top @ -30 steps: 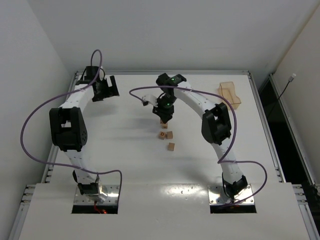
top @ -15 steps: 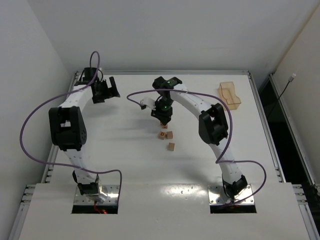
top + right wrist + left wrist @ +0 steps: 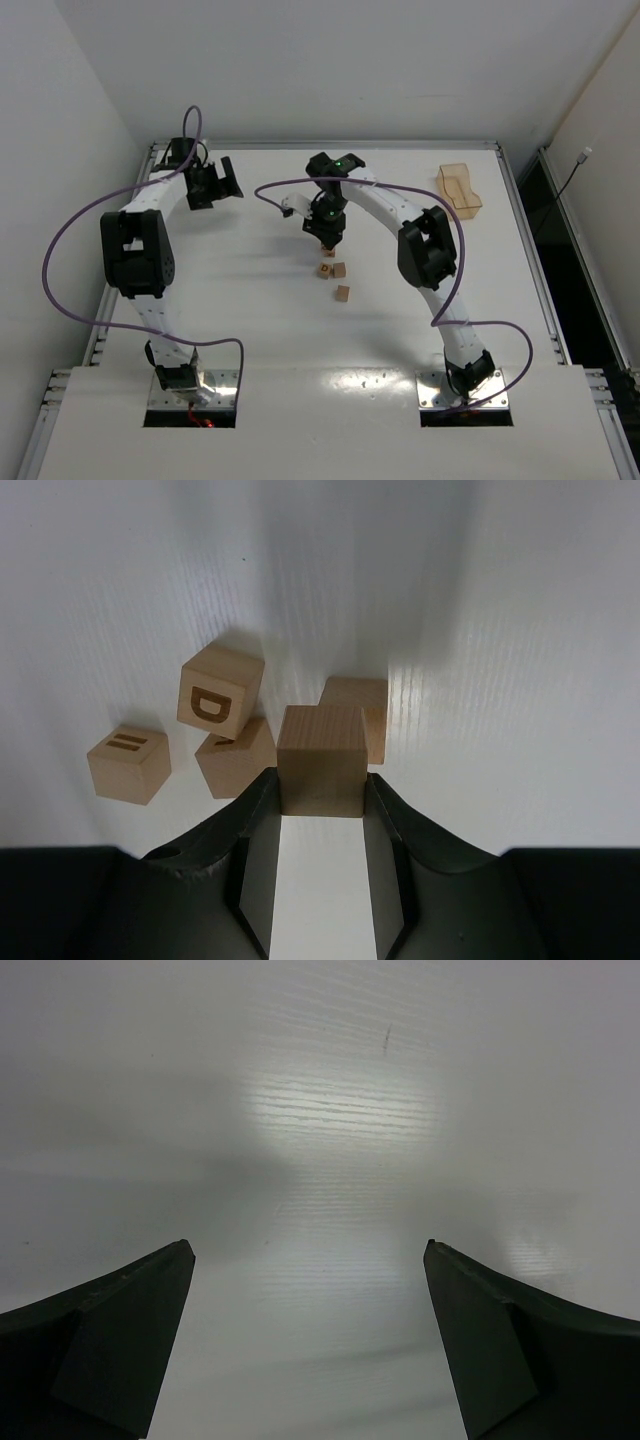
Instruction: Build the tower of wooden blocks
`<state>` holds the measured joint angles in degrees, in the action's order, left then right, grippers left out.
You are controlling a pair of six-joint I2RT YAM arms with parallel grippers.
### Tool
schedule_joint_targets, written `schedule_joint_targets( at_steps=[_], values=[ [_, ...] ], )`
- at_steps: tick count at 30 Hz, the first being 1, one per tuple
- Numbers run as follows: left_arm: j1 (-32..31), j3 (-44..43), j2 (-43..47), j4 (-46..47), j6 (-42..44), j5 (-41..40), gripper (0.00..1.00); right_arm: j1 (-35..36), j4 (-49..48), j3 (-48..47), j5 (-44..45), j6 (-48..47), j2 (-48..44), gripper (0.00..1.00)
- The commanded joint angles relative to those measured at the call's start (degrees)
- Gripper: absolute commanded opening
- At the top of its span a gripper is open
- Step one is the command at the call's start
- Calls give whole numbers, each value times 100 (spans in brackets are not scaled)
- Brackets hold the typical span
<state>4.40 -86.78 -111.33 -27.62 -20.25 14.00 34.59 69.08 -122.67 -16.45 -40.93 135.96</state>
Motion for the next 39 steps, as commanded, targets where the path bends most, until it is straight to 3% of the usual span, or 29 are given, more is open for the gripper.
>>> schedule_joint_targets(
  at_steps=[1,21,29,39],
  values=[
    [43,12,32,116,-93,112,99,-40,-52,-108,-87,23,71,6],
    [43,12,-73,169,-93,270,99,-198,-105,-108,-34,23,176,6],
    [43,-40,-73,169,-93,323,99,-198,-157,-108,-34,76,281,12],
    [43,-40,-73,169,-93,323,99,-198,-211,-108,18,129,282,12]
  ],
)
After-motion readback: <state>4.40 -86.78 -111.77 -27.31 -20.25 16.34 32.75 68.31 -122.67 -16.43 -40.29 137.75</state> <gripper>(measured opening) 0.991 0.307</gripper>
